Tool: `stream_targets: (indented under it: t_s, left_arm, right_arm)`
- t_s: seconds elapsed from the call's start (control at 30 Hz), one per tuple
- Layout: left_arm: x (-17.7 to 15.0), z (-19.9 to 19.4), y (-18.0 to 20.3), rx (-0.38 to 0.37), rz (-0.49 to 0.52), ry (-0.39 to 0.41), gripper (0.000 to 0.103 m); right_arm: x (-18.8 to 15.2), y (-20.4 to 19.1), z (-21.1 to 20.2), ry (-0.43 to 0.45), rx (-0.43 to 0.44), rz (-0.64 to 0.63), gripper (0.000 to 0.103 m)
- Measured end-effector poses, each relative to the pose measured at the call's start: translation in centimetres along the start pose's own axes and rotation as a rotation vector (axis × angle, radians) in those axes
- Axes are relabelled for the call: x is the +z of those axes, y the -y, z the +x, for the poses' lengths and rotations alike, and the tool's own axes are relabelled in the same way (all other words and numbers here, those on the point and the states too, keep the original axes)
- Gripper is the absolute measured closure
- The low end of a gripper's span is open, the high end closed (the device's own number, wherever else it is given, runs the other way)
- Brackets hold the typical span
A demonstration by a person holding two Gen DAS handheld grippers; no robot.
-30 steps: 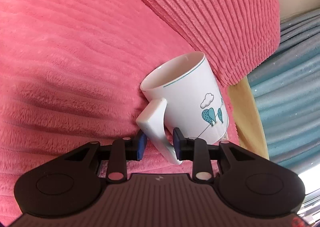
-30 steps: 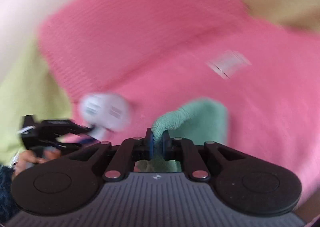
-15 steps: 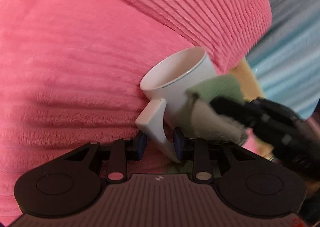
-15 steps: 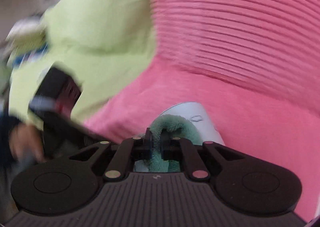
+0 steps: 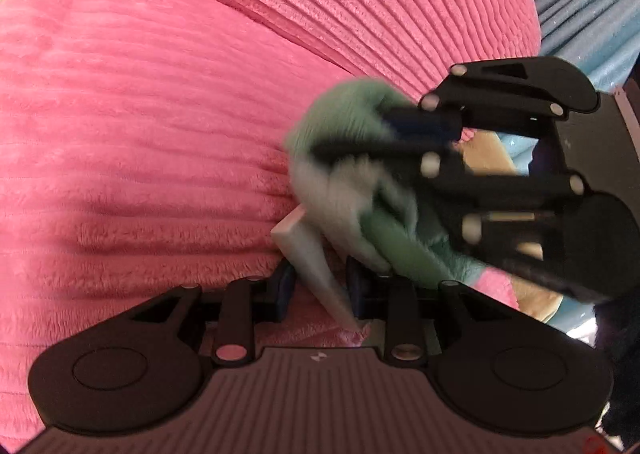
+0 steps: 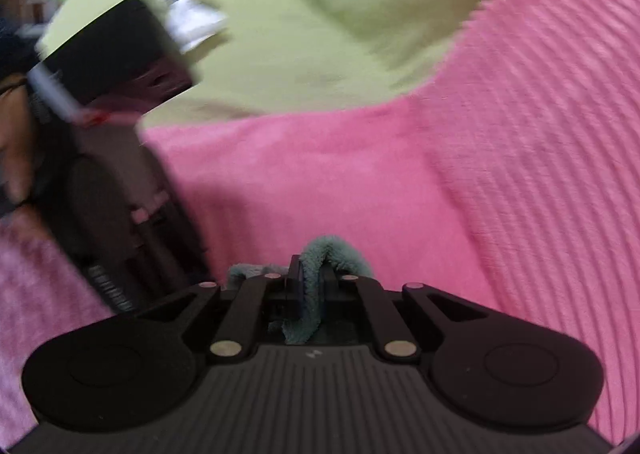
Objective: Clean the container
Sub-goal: 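Hold the upright mug with the left tool while the right tool wipes its outer wall, then hold the mug with the left tool while the right tool wipes beside the handle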
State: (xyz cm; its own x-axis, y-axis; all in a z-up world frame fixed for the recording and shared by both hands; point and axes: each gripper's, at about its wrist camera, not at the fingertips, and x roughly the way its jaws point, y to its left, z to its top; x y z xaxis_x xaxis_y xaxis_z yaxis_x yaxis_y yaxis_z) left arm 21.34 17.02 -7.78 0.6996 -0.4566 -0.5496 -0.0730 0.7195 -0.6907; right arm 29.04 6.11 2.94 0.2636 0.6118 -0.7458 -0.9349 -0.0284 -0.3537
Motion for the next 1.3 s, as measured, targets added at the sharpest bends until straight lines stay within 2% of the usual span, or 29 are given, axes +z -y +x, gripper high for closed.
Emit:
stream_targets:
  t_s: [0.1,0.2,0.23,0.3,0.33,0.37,0.43,0.53,0.6,0.73,0.83,0.93,1.07,1.13,1.2,1.3]
  left_arm:
    - [0.1,0.0,-0.2,-0.005,-0.017,-0.003,0.068]
    - [0.1,-0.3,-0.6,0.001,-0.022,-0.007,0.069]
    - [0.1,-0.4,-0.8,-0.001,-0.031,-0.008,0.07]
    - [0.3,-0.4,-1.2,-0.017,-0.072,-0.013,0.071]
    - [0.4,-0.4,-1.4,-0.027,-0.099,-0.016,0.071]
    - [0.6,-0.3,-1.7,-0.036,-0.126,-0.019,0.073]
    - [0.7,0.0,-2.2,-0.052,-0.167,-0.024,0.075]
    - [0.8,0.2,-2.4,-0.059,-0.191,-0.027,0.075]
    - [0.8,0.3,-2.2,-0.053,-0.185,-0.025,0.075]
    - [0.7,0.4,-2.4,-0.049,-0.187,-0.025,0.076]
    - [0.6,0.6,-2.6,-0.052,-0.19,-0.024,0.078]
    - [0.7,1.2,-2.8,-0.057,-0.201,-0.016,0.078]
    - [0.6,1.1,-3.2,-0.071,-0.229,-0.013,0.078]
    - [0.8,1.4,-3.0,-0.069,-0.231,-0.013,0.078]
    - [0.8,1.6,-3.0,-0.069,-0.238,-0.012,0.079]
    - [0.9,1.6,-3.0,-0.071,-0.246,-0.016,0.079]
  right_arm:
    - [-1.8,1.4,-1.4,0.068,-0.169,0.154,0.099]
    - [-4.8,2.5,-3.0,0.028,-0.389,0.299,0.098]
    - [-5.9,2.5,-3.9,0.026,-0.434,0.351,0.097]
    - [-7.4,1.5,-6.9,0.122,-0.451,0.469,0.097]
    - [-7.5,0.4,-8.5,0.199,-0.442,0.5,0.097]
    - [-7.4,-1.2,-9.7,0.263,-0.427,0.511,0.097]
    - [-6.9,-4.4,-10.5,0.31,-0.41,0.499,0.097]
    - [-6.5,-8.0,-8.4,0.289,-0.365,0.509,0.097]
    - [-6.5,-9.1,-5.9,0.213,-0.346,0.518,0.097]
    - [-5.3,-10.7,-3.0,0.075,-0.389,0.43,0.098]
    - [-5.5,-10.7,-3.1,0.026,-0.379,0.452,0.099]
    - [-6.5,-10.2,-3.8,0.011,-0.354,0.537,0.101]
    - [-7.5,-10.4,-5.4,-0.035,-0.439,0.58,0.098]
    - [-8.0,-10.2,-7.6,-0.022,-0.523,0.597,0.098]
    - [-8.5,-10.0,-10.3,0.059,-0.57,0.613,0.098]
    - [-7.9,-9.6,-11.6,0.18,-0.489,0.579,0.098]
